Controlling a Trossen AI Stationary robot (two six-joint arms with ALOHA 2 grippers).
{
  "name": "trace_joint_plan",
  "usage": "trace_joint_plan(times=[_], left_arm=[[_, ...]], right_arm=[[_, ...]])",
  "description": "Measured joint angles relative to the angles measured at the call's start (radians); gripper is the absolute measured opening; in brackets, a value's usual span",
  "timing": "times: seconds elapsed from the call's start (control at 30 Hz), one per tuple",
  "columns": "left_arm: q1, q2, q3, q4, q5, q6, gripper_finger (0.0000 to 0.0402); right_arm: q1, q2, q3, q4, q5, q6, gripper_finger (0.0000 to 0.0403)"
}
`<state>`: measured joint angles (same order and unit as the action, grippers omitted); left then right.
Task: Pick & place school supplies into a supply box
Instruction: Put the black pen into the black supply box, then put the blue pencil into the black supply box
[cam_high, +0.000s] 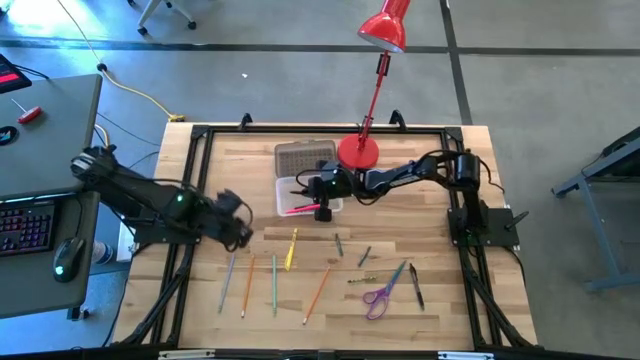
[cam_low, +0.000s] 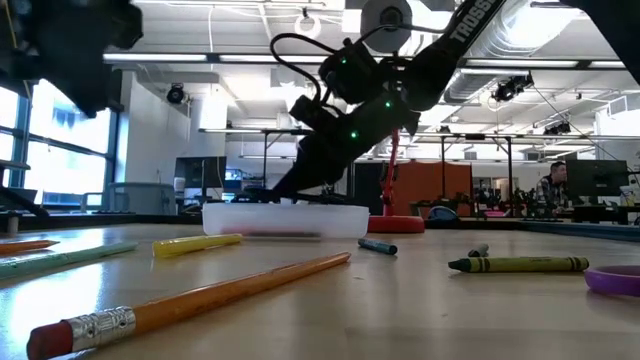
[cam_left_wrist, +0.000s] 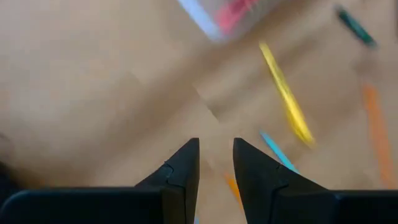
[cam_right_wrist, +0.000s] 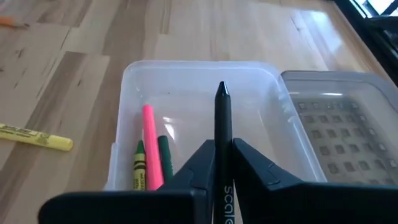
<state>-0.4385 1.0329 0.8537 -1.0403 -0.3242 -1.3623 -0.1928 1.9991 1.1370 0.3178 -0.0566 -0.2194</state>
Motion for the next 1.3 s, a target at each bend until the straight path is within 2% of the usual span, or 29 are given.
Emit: trace_joint_plan(times=[0.07, 0.17, 0.4, 0.57, 0.7, 0.87, 1.0, 1.1, 1.3], left_arm=[[-0.037, 0.017, -0.024, 0.064, 0.084, -0.049, 0.0129], [-0.095, 0.065, -0.035, 0.08, 0.135, -0.13, 0.0129], [-0.273, 0.177, -0.037, 0.095, 0.135, -0.442, 0.0129], [-0.405, 0.285, -0.037, 0.209, 0.132, -0.713, 0.0129], [-0.485, 0.377, -0.037, 0.29, 0.14, -0.86, 0.0129], [-0.526, 0.466, -0.037, 0.335, 0.222, -0.921, 0.0129], [-0.54, 0.496, -0.037, 0.319, 0.296, -0.943, 0.0129], [-0.54, 0.509, -0.037, 0.306, 0.292, -0.945, 0.0129], [-0.537, 0.554, -0.035, 0.292, 0.217, -0.899, 0.0129]], right_arm=[[0.0, 0.0, 0.0, 0.0, 0.0, 0.0, 0.0047], [0.0, 0.0, 0.0, 0.0, 0.0, -0.014, 0.0067], [0.003, 0.0, 0.0, 0.0, 0.0, -0.022, 0.0103], [0.003, 0.0, 0.0, 0.0, -0.005, 0.004, 0.0114], [0.003, 0.0, 0.0, 0.0, -0.006, 0.041, 0.0114], [0.009, 0.0, -0.001, -0.008, -0.006, 0.115, 0.0114], [0.03, 0.0, -0.001, -0.015, -0.006, 0.107, 0.0114], [0.05, -0.001, -0.001, -0.007, -0.006, 0.107, 0.0114], [0.103, -0.027, -0.001, -0.017, -0.007, 0.107, 0.0114]])
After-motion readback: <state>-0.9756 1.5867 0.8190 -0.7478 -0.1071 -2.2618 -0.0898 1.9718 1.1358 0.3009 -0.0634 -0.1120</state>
